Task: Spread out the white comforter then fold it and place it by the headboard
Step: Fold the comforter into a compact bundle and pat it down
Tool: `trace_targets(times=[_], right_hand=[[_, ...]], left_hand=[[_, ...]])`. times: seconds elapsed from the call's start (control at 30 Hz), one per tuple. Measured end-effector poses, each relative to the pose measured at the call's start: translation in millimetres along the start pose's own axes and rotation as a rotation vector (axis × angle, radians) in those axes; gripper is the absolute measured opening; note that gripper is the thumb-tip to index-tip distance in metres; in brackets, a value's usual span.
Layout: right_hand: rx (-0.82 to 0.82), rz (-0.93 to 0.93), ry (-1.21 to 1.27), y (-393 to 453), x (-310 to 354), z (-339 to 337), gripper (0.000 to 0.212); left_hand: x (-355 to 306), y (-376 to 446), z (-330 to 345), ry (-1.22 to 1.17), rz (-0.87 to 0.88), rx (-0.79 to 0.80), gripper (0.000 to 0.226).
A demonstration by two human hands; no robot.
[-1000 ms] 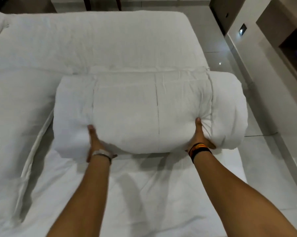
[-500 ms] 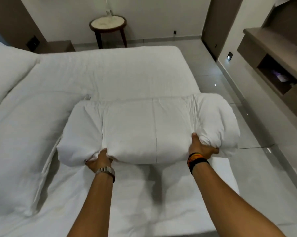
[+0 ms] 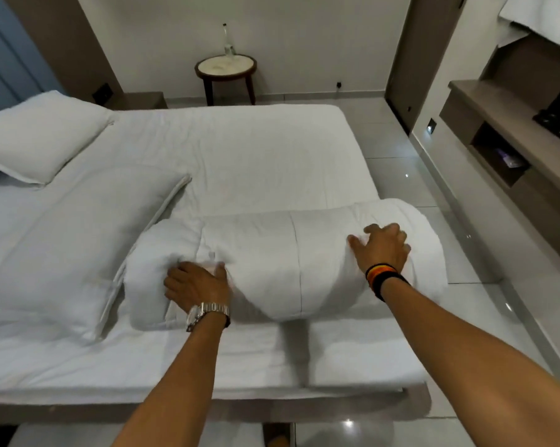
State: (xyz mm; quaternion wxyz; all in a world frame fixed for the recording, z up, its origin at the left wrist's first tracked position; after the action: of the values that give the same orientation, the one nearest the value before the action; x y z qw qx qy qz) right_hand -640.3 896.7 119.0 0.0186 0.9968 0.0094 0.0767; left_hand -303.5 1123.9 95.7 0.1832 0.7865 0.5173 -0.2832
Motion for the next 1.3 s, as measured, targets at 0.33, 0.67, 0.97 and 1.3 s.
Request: trace_targets(times=[0.33, 0.67, 0.97, 1.3], right_hand=[[0.197, -0.504, -0.480, 61, 52, 190, 0.095], [0.312, -0.407, -0.504, 164, 94, 263, 0.095], [0.335, -0.702, -0.340, 6, 69, 203, 0.111], [0.253, -0.841, -0.354, 30, 70, 206, 0.109]], left_hand=[[43, 84, 166, 0.330, 0.323, 0.331, 0.087], [21, 202, 286, 0.327, 0.444, 0.298, 0.087], [15, 165, 241, 0.321, 0.342, 0.361, 0.088], [48, -42, 152, 0.215, 0.101, 0.185, 0.091]])
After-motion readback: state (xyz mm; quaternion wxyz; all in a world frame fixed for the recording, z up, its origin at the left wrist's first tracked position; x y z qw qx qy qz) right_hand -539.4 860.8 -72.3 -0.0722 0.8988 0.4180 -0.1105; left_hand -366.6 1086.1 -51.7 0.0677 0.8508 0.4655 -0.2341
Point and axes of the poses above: each hand's wrist, its own y-axis towards the middle knuckle, its own z-axis out of the palm, x = y × z, the point moved 7 cm from there along y, towards the middle knuckle, and after that the axes turned 15 degrees about -y, right-handed, at the moved point
